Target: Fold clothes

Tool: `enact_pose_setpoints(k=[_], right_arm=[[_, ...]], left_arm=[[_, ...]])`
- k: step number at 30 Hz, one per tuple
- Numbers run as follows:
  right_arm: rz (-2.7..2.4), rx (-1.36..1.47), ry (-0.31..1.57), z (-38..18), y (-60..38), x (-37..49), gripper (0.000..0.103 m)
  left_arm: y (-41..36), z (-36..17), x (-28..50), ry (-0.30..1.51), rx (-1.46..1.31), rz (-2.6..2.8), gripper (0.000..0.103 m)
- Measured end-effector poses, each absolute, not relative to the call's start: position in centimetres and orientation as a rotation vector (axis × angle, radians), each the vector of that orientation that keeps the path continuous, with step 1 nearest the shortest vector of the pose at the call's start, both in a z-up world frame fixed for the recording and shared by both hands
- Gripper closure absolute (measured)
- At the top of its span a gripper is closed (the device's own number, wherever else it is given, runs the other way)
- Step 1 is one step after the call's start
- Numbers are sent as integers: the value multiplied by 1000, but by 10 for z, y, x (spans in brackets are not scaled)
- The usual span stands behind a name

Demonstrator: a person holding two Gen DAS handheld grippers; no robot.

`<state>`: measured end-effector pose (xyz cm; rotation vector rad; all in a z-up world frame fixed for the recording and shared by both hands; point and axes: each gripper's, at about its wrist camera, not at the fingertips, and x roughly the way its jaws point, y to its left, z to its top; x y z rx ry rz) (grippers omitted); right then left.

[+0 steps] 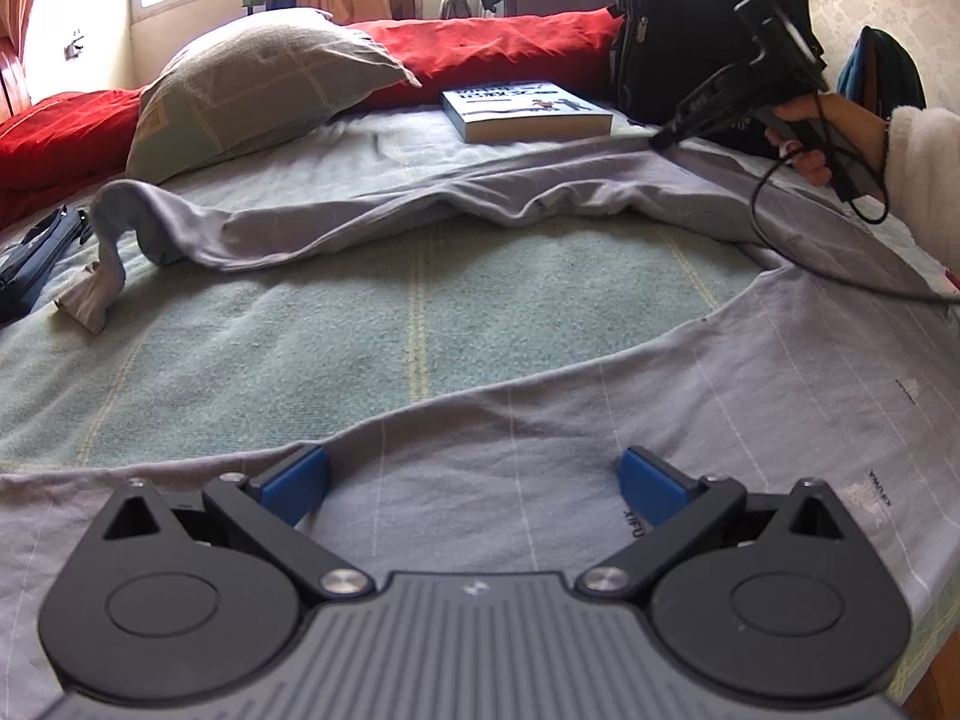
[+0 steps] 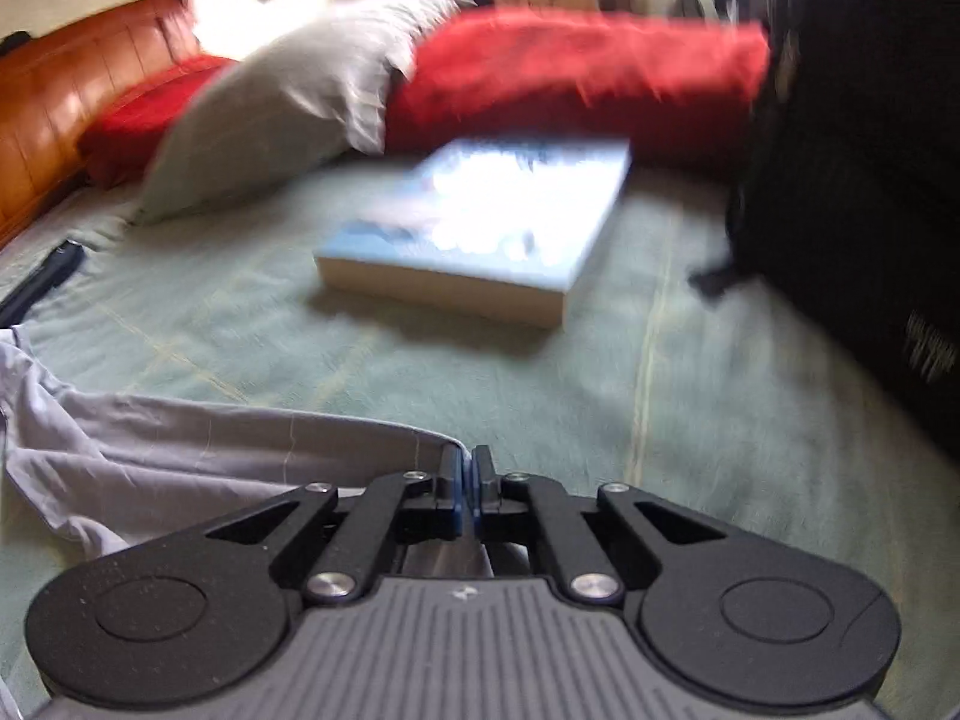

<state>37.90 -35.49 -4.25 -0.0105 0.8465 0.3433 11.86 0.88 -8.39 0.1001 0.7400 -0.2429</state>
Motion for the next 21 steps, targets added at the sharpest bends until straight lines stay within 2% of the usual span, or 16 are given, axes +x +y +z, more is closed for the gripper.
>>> enact_pose_setpoints(k=[3, 4, 6, 8, 10, 15, 21], right_arm=[[352, 16, 865, -48, -360, 376, 89], [357, 29, 865, -44, -363, 373, 83], [359, 22, 851, -31, -371, 363, 77], [337, -4, 835, -18, -383, 350, 66], [313, -16, 823, -9, -401, 335, 50], [191, 38, 831, -13, -464, 296, 49], [165, 278, 845, -43, -524, 251, 48]], left_arm=[[9, -83, 119, 743, 100, -243, 1], [9, -83, 119, 745, 101, -242, 1], [8, -81, 119, 745, 103, -240, 1], [8, -78, 118, 744, 100, -241, 1], [7, -76, 116, 740, 95, -251, 1], [-3, -73, 112, 734, 116, -274, 1], [-11, -68, 107, 730, 130, -298, 1]])
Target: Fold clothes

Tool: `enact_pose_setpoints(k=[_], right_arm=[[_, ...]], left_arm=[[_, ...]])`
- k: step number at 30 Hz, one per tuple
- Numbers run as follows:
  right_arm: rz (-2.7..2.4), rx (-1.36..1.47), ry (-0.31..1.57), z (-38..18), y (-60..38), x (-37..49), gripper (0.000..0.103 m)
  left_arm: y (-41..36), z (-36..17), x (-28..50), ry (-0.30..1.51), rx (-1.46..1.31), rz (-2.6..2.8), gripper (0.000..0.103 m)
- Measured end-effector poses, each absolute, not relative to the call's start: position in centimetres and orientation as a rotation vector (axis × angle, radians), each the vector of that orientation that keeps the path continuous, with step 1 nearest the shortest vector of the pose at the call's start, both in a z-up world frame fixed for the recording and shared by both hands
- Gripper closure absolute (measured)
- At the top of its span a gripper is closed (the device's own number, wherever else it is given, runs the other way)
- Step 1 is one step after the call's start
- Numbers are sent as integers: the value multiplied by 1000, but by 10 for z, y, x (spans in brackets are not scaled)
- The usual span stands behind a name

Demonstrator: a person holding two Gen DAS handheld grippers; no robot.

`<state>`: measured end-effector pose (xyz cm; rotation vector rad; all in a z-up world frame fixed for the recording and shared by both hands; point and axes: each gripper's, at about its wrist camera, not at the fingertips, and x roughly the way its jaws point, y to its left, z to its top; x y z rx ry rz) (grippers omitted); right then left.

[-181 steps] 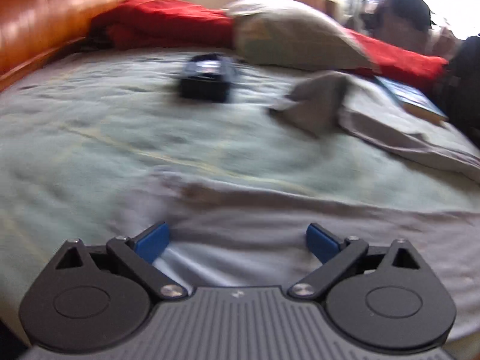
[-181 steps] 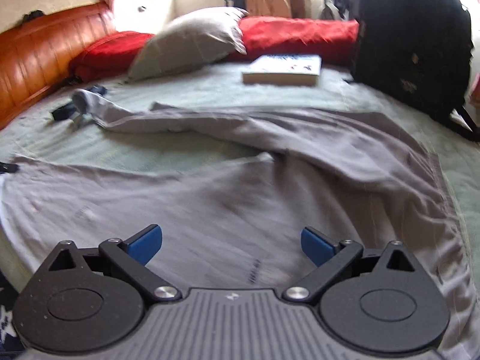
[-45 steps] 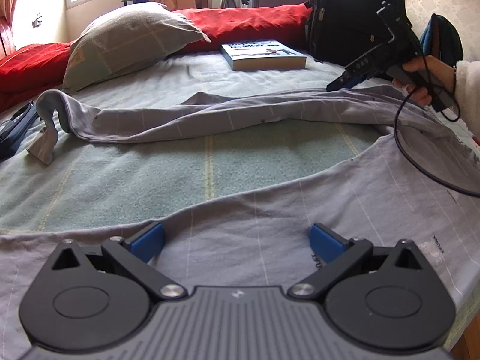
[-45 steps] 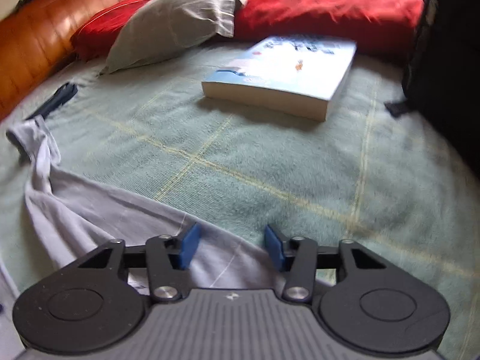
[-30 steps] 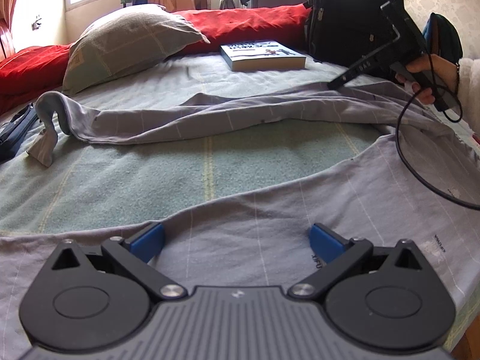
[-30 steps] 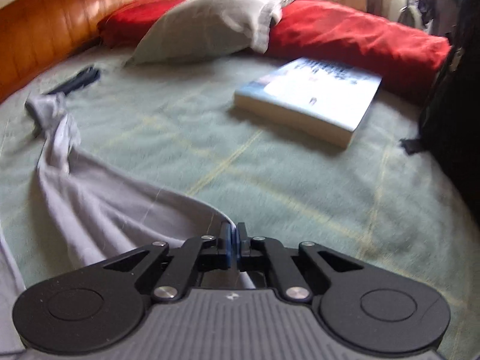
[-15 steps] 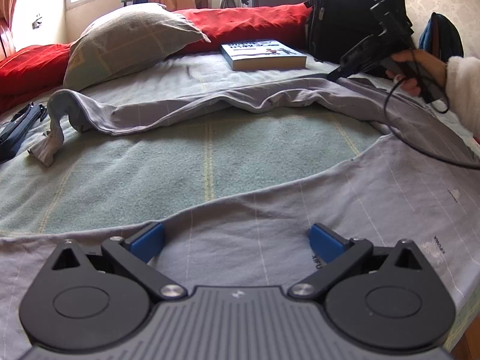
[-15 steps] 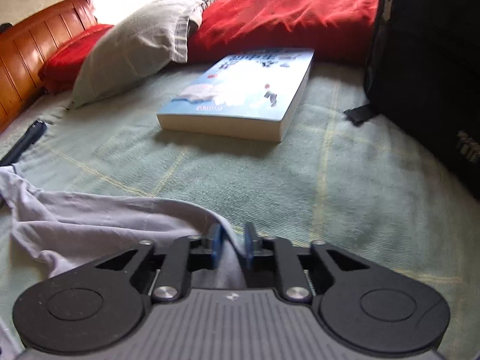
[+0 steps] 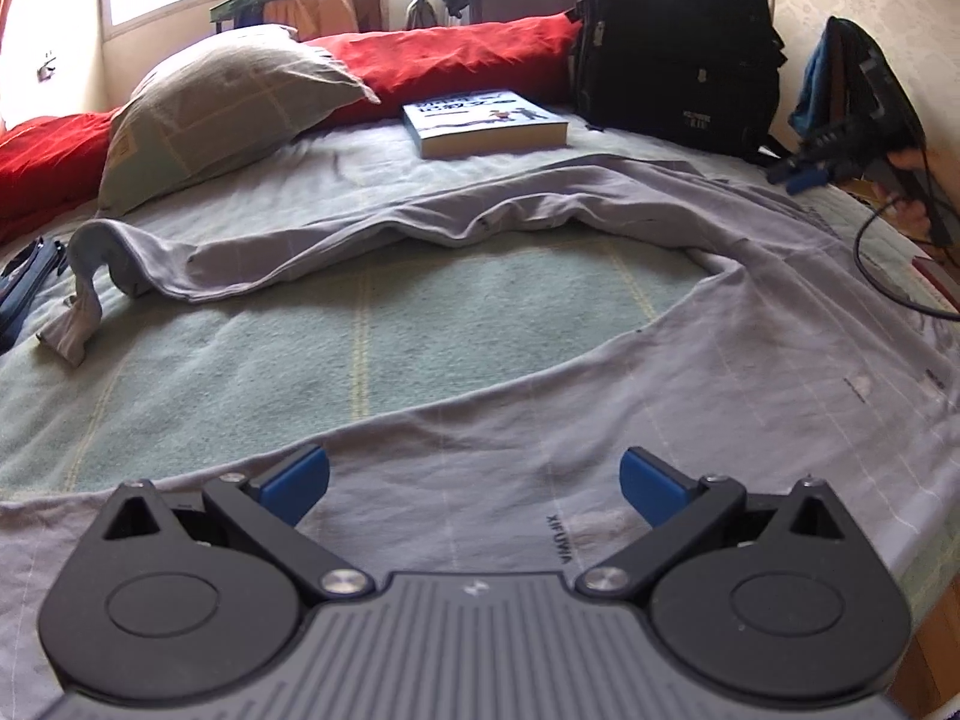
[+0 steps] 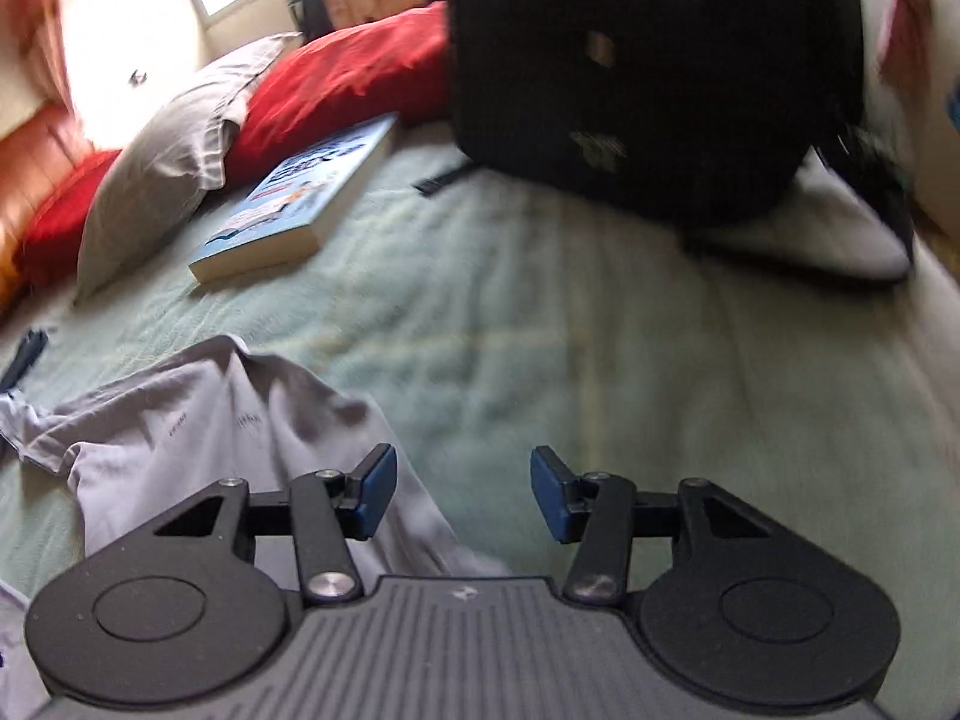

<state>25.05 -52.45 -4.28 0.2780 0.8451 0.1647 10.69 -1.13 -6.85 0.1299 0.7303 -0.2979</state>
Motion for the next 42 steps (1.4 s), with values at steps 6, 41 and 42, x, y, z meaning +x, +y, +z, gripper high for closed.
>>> enact_pose_setpoints(k=[6, 41, 42], right_arm=[[175, 265, 803, -65, -504, 240, 50], [37, 297, 940, -45, -456, 225, 45], [20, 330, 945, -41, -458, 226, 45]], left_arm=[[-17, -70, 108, 743, 138, -297, 1], [-16, -66, 97, 743, 131, -303, 1], [-15, -64, 96, 740, 130, -301, 1]])
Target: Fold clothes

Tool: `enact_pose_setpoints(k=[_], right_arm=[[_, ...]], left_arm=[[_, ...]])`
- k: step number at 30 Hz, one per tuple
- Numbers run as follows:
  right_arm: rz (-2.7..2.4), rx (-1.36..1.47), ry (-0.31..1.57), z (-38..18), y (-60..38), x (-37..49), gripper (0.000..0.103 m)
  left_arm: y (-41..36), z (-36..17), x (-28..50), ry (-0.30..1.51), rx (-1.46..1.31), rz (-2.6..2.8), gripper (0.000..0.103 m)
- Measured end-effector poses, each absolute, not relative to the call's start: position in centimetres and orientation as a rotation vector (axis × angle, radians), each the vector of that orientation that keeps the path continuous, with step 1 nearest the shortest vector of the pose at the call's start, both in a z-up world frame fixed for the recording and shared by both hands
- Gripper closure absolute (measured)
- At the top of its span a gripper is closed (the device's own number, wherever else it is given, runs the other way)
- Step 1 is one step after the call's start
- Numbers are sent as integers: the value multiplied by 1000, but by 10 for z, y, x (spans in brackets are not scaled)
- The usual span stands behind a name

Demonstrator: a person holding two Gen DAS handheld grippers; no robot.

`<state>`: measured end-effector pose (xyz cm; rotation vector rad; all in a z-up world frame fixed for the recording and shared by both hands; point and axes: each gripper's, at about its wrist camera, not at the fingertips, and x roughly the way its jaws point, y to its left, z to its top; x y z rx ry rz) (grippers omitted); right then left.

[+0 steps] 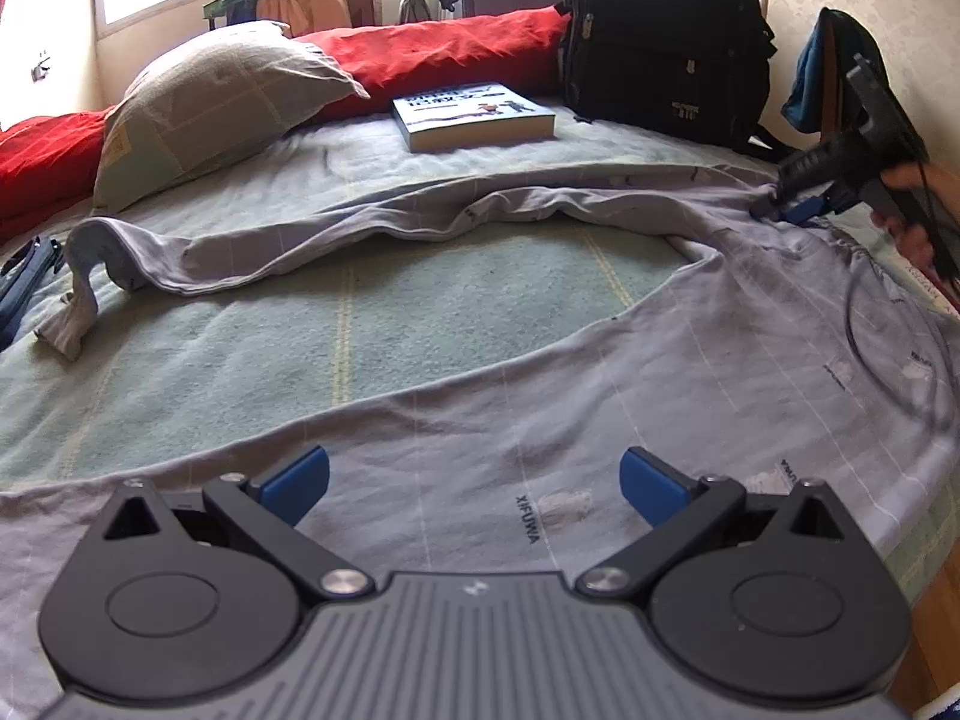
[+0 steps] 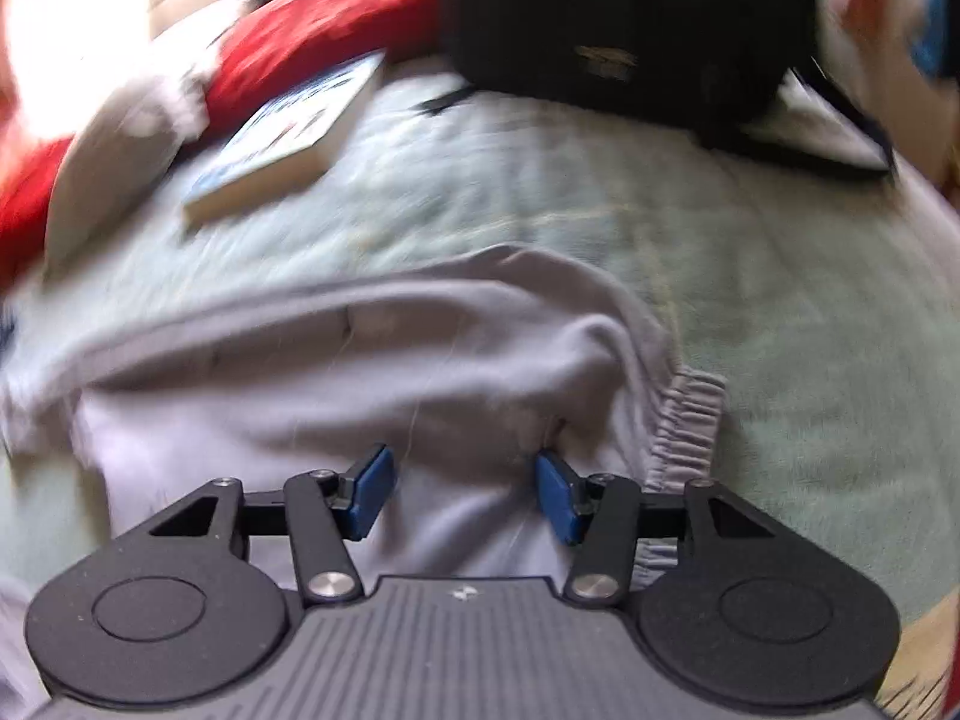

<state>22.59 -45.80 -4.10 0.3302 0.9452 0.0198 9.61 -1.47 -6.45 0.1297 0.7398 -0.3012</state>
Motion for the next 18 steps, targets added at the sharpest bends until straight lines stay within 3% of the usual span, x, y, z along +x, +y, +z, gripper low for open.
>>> enact_pose_setpoints(k=[4, 13, 18], right_arm=[[61, 205, 932, -17, -422, 216, 33], [195, 46, 1020, -29, -339, 225, 32], [121, 35, 965, -41, -341, 254, 20]], left_arm=[[-11, -61, 94, 729, 122, -295, 1], [-8, -64, 91, 732, 120, -303, 1], [-2, -67, 90, 738, 113, -286, 1]])
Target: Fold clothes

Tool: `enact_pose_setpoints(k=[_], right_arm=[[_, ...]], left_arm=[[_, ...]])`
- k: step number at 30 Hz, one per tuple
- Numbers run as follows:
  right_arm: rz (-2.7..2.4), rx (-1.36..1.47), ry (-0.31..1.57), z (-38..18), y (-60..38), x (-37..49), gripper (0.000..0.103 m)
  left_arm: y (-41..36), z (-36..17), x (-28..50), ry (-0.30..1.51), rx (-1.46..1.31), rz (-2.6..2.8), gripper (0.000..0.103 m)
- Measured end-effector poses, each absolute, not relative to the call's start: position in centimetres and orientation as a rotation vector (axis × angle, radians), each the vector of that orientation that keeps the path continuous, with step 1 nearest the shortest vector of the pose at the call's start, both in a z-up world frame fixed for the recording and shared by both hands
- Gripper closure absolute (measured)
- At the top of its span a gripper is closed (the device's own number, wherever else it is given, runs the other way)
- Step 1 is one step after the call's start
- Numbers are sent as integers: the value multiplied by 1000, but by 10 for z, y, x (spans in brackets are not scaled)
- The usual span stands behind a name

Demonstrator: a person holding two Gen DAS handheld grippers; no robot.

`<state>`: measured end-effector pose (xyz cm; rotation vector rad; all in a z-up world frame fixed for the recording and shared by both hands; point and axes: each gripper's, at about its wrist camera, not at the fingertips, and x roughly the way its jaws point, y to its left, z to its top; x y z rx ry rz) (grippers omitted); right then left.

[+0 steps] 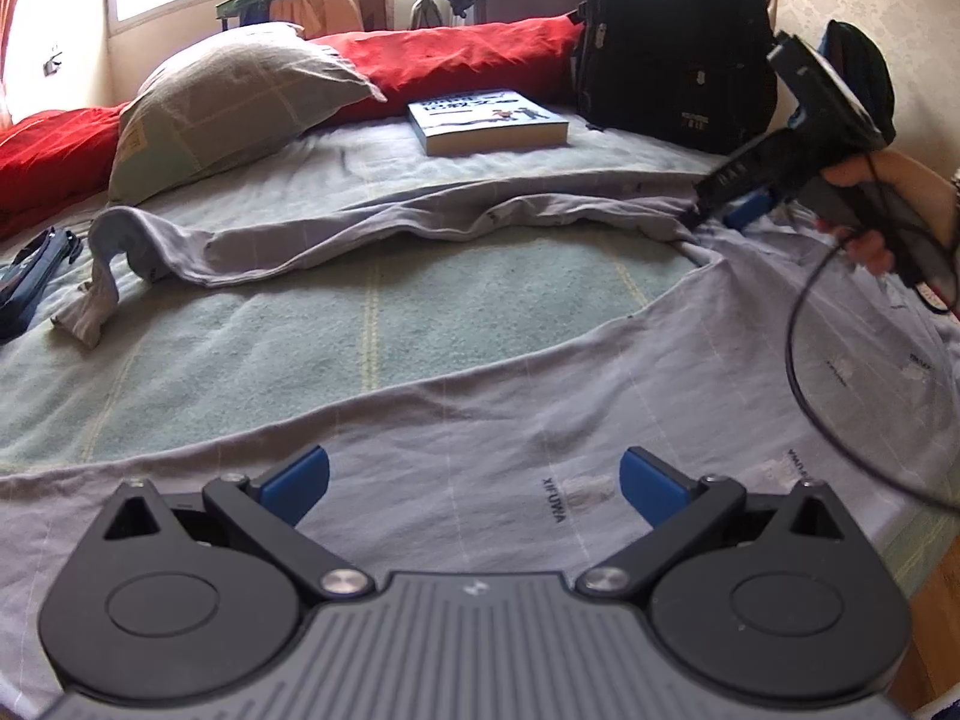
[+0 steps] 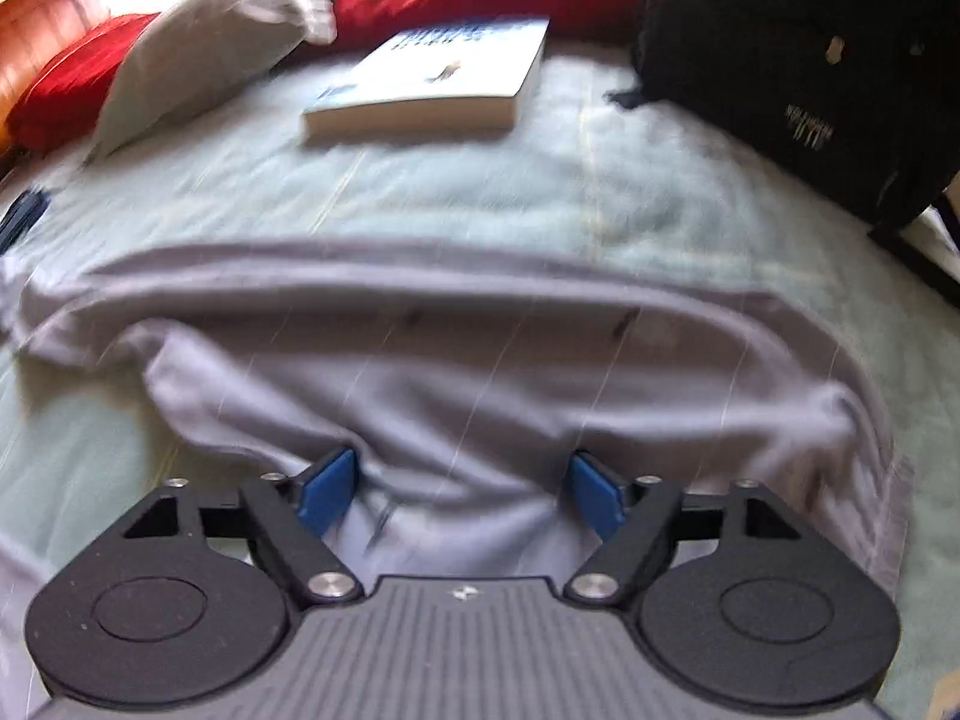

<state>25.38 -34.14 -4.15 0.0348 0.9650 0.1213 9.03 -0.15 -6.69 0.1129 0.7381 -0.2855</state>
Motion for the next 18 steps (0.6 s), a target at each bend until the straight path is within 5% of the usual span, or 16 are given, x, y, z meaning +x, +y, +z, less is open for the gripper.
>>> enact_pose_setpoints(k=[18], right_arm=[[362, 236, 848, 17, -306, 246, 4]], left_arm=[[40, -54, 117, 752, 14, -263, 1]])
